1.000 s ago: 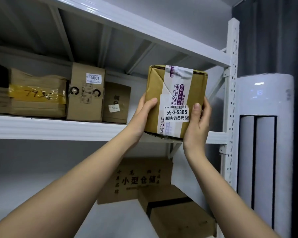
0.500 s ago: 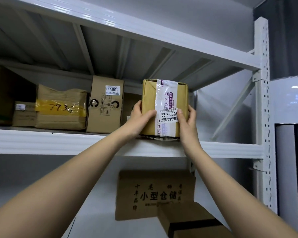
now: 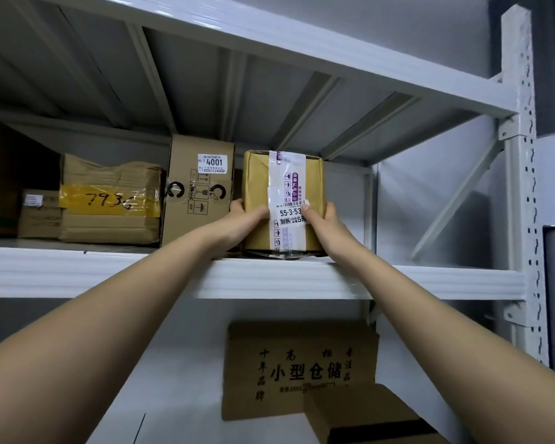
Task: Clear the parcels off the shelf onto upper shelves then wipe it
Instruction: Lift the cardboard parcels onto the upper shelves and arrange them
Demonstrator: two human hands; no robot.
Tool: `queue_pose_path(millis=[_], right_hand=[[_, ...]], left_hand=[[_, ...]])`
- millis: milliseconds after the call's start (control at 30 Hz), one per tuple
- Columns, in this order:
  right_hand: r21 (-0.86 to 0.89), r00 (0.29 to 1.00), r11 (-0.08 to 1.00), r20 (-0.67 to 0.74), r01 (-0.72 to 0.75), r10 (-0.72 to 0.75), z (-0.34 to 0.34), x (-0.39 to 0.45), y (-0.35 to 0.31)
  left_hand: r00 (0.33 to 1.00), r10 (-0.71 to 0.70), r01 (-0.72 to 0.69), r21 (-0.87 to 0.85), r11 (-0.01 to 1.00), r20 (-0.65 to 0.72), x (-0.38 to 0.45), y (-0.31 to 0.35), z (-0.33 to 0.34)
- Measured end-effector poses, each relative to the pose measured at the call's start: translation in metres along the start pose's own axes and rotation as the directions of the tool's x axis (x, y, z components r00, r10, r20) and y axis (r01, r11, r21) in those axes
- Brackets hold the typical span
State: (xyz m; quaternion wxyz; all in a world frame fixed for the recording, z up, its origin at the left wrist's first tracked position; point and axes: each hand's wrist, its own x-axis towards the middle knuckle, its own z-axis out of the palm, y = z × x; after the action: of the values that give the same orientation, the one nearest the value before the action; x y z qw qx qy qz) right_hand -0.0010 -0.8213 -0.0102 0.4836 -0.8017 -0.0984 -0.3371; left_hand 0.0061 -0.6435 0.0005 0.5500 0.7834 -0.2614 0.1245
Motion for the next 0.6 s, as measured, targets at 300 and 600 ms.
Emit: queue_pose_path(millis=[300,600], right_hand=[[-0.014,0.986,0.986,0.013,-0.167,0.167,0.008,0.020,-0.001],[-0.135,0.978,0.972,0.048,-0.195,0.203,0.011,0.029,0.005]], left_hand=[[0.999,-0.017,0.023,0.134,0.991,-0.046,0.021,-0.012,-0.004],[0.994,-0.096,0.107,0.230,0.967,-0.057,0.024,-0.017,-0.004]])
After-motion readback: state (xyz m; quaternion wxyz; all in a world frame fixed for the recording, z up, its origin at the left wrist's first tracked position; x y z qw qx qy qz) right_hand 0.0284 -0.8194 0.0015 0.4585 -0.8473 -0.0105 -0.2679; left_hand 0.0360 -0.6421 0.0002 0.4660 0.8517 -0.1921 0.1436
